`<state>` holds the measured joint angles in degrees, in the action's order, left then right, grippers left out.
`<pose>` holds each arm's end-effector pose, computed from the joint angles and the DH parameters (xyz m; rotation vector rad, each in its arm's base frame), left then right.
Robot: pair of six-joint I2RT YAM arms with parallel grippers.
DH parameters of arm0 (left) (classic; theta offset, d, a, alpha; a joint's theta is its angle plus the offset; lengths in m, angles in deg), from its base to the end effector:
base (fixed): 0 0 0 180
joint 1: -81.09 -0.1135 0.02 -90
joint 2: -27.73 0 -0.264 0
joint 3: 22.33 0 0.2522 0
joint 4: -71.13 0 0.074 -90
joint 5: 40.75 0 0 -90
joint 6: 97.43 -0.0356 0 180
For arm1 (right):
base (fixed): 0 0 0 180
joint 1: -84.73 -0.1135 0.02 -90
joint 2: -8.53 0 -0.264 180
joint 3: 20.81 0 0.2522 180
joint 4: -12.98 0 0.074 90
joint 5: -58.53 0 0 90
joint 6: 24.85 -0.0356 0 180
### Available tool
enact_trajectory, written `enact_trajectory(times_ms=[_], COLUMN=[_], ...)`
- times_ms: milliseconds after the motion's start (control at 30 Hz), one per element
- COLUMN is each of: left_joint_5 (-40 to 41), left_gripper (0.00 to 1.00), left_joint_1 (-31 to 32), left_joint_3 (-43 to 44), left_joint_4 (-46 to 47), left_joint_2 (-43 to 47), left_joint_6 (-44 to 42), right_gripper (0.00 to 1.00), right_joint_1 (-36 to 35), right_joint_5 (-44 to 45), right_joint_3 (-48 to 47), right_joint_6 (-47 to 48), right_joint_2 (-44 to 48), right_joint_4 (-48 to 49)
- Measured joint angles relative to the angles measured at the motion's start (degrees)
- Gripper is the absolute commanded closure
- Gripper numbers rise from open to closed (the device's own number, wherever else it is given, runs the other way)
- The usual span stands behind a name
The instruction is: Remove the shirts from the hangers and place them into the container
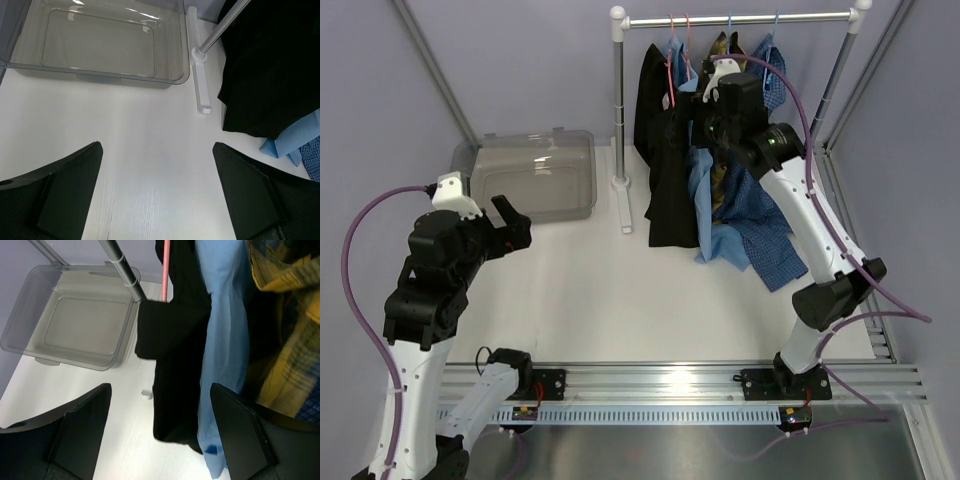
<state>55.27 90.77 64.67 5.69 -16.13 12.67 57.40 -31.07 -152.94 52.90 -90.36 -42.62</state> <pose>0.1139 -0.0156 0.4274 -0.2473 1.9497 -0.2387 0.3316 0.1711 0.4709 -0.2562 1.9712 0.4444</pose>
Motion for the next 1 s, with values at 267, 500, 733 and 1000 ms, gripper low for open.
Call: enact_trajectory(times_ms=[267,500,733,1000], left_joint_5=[0.0,-0.2,-0.8,-0.9], left_gripper=[0.01,0.01,0.01,0.01], left_joint_1=[0.0,0.0,0.0,0.0], left_joint_3=[-2.9,-6.2,-7.1,-7.4], left_joint_4=[-0.1,-0.2,-0.2,-0.4], left_joint_2=[5.3,8.1,9.9,11.3], left_joint_6=[1.6,3.3,4.4,4.4], right_gripper=[0.26,0.43,0.76,1.0], right_joint_1=[-0.5,-1.1,-1.1,-1.1], right_joint_5=[1.8,2.1,3.5,4.0], right_joint_3=[-6.8,-6.9,-8.0,-8.5], right_joint_6=[-1.1,-1.0,0.1,3.4], right_joint_2=[-7.5,-10.0,-12.7,-12.5], right_joint_4=[0.1,0.3,1.5,1.8])
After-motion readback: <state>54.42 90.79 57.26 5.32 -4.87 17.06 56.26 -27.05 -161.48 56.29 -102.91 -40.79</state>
